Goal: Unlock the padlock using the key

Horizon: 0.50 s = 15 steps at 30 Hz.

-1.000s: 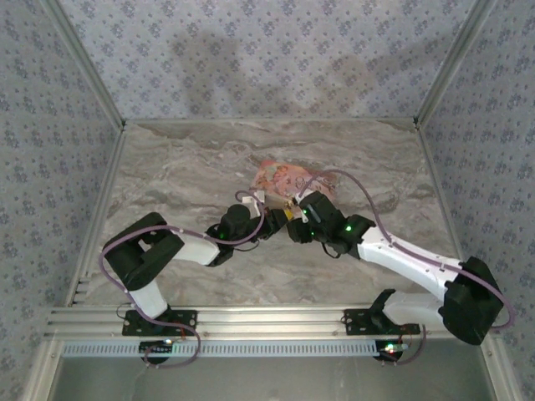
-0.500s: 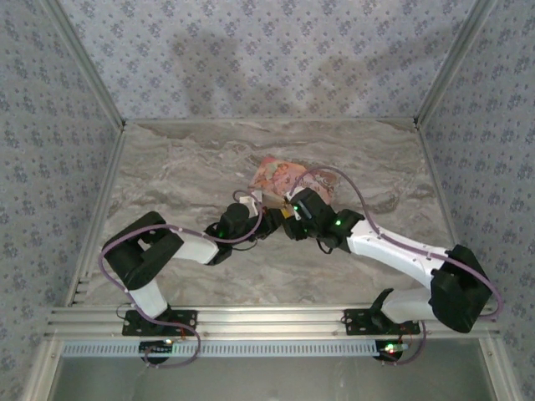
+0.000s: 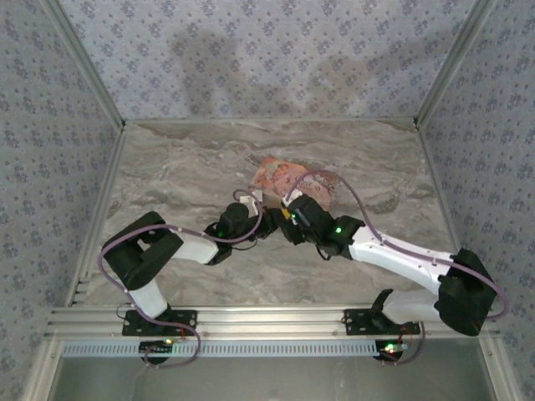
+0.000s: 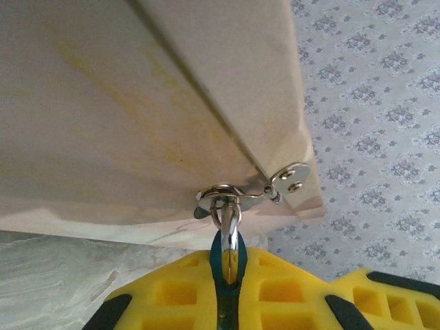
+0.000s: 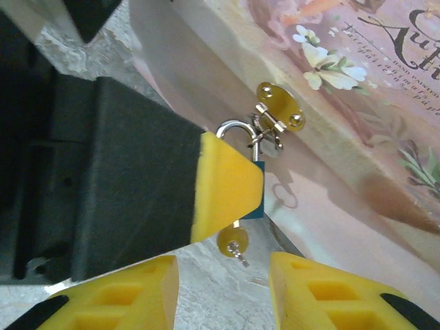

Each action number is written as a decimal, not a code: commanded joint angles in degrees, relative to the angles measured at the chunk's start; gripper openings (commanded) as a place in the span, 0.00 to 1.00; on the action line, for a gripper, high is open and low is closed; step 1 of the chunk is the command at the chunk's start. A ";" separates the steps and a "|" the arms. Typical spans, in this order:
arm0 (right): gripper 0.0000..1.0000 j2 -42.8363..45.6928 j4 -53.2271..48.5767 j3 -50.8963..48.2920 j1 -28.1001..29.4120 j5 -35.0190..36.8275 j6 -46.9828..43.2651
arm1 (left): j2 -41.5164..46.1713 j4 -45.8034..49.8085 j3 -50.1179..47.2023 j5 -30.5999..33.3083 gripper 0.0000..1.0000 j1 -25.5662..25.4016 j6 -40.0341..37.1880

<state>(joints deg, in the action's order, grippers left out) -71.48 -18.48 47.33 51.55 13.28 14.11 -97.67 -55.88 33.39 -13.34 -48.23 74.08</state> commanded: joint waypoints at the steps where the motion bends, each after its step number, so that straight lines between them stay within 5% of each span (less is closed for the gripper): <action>1: 0.41 2.37 1.66 -2.33 1.28 2.43 0.83 | 2.92 -5.84 1.24 -1.65 0.00 0.24 -0.24; 15: 0.46 -2.86 6.40 -2.13 1.52 6.76 -1.60 | 3.80 -5.25 1.59 -2.05 0.00 0.33 0.02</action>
<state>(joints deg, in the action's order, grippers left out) -72.49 -13.54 43.44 53.01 17.87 13.72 -96.84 -56.69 33.39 -14.24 -48.10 74.22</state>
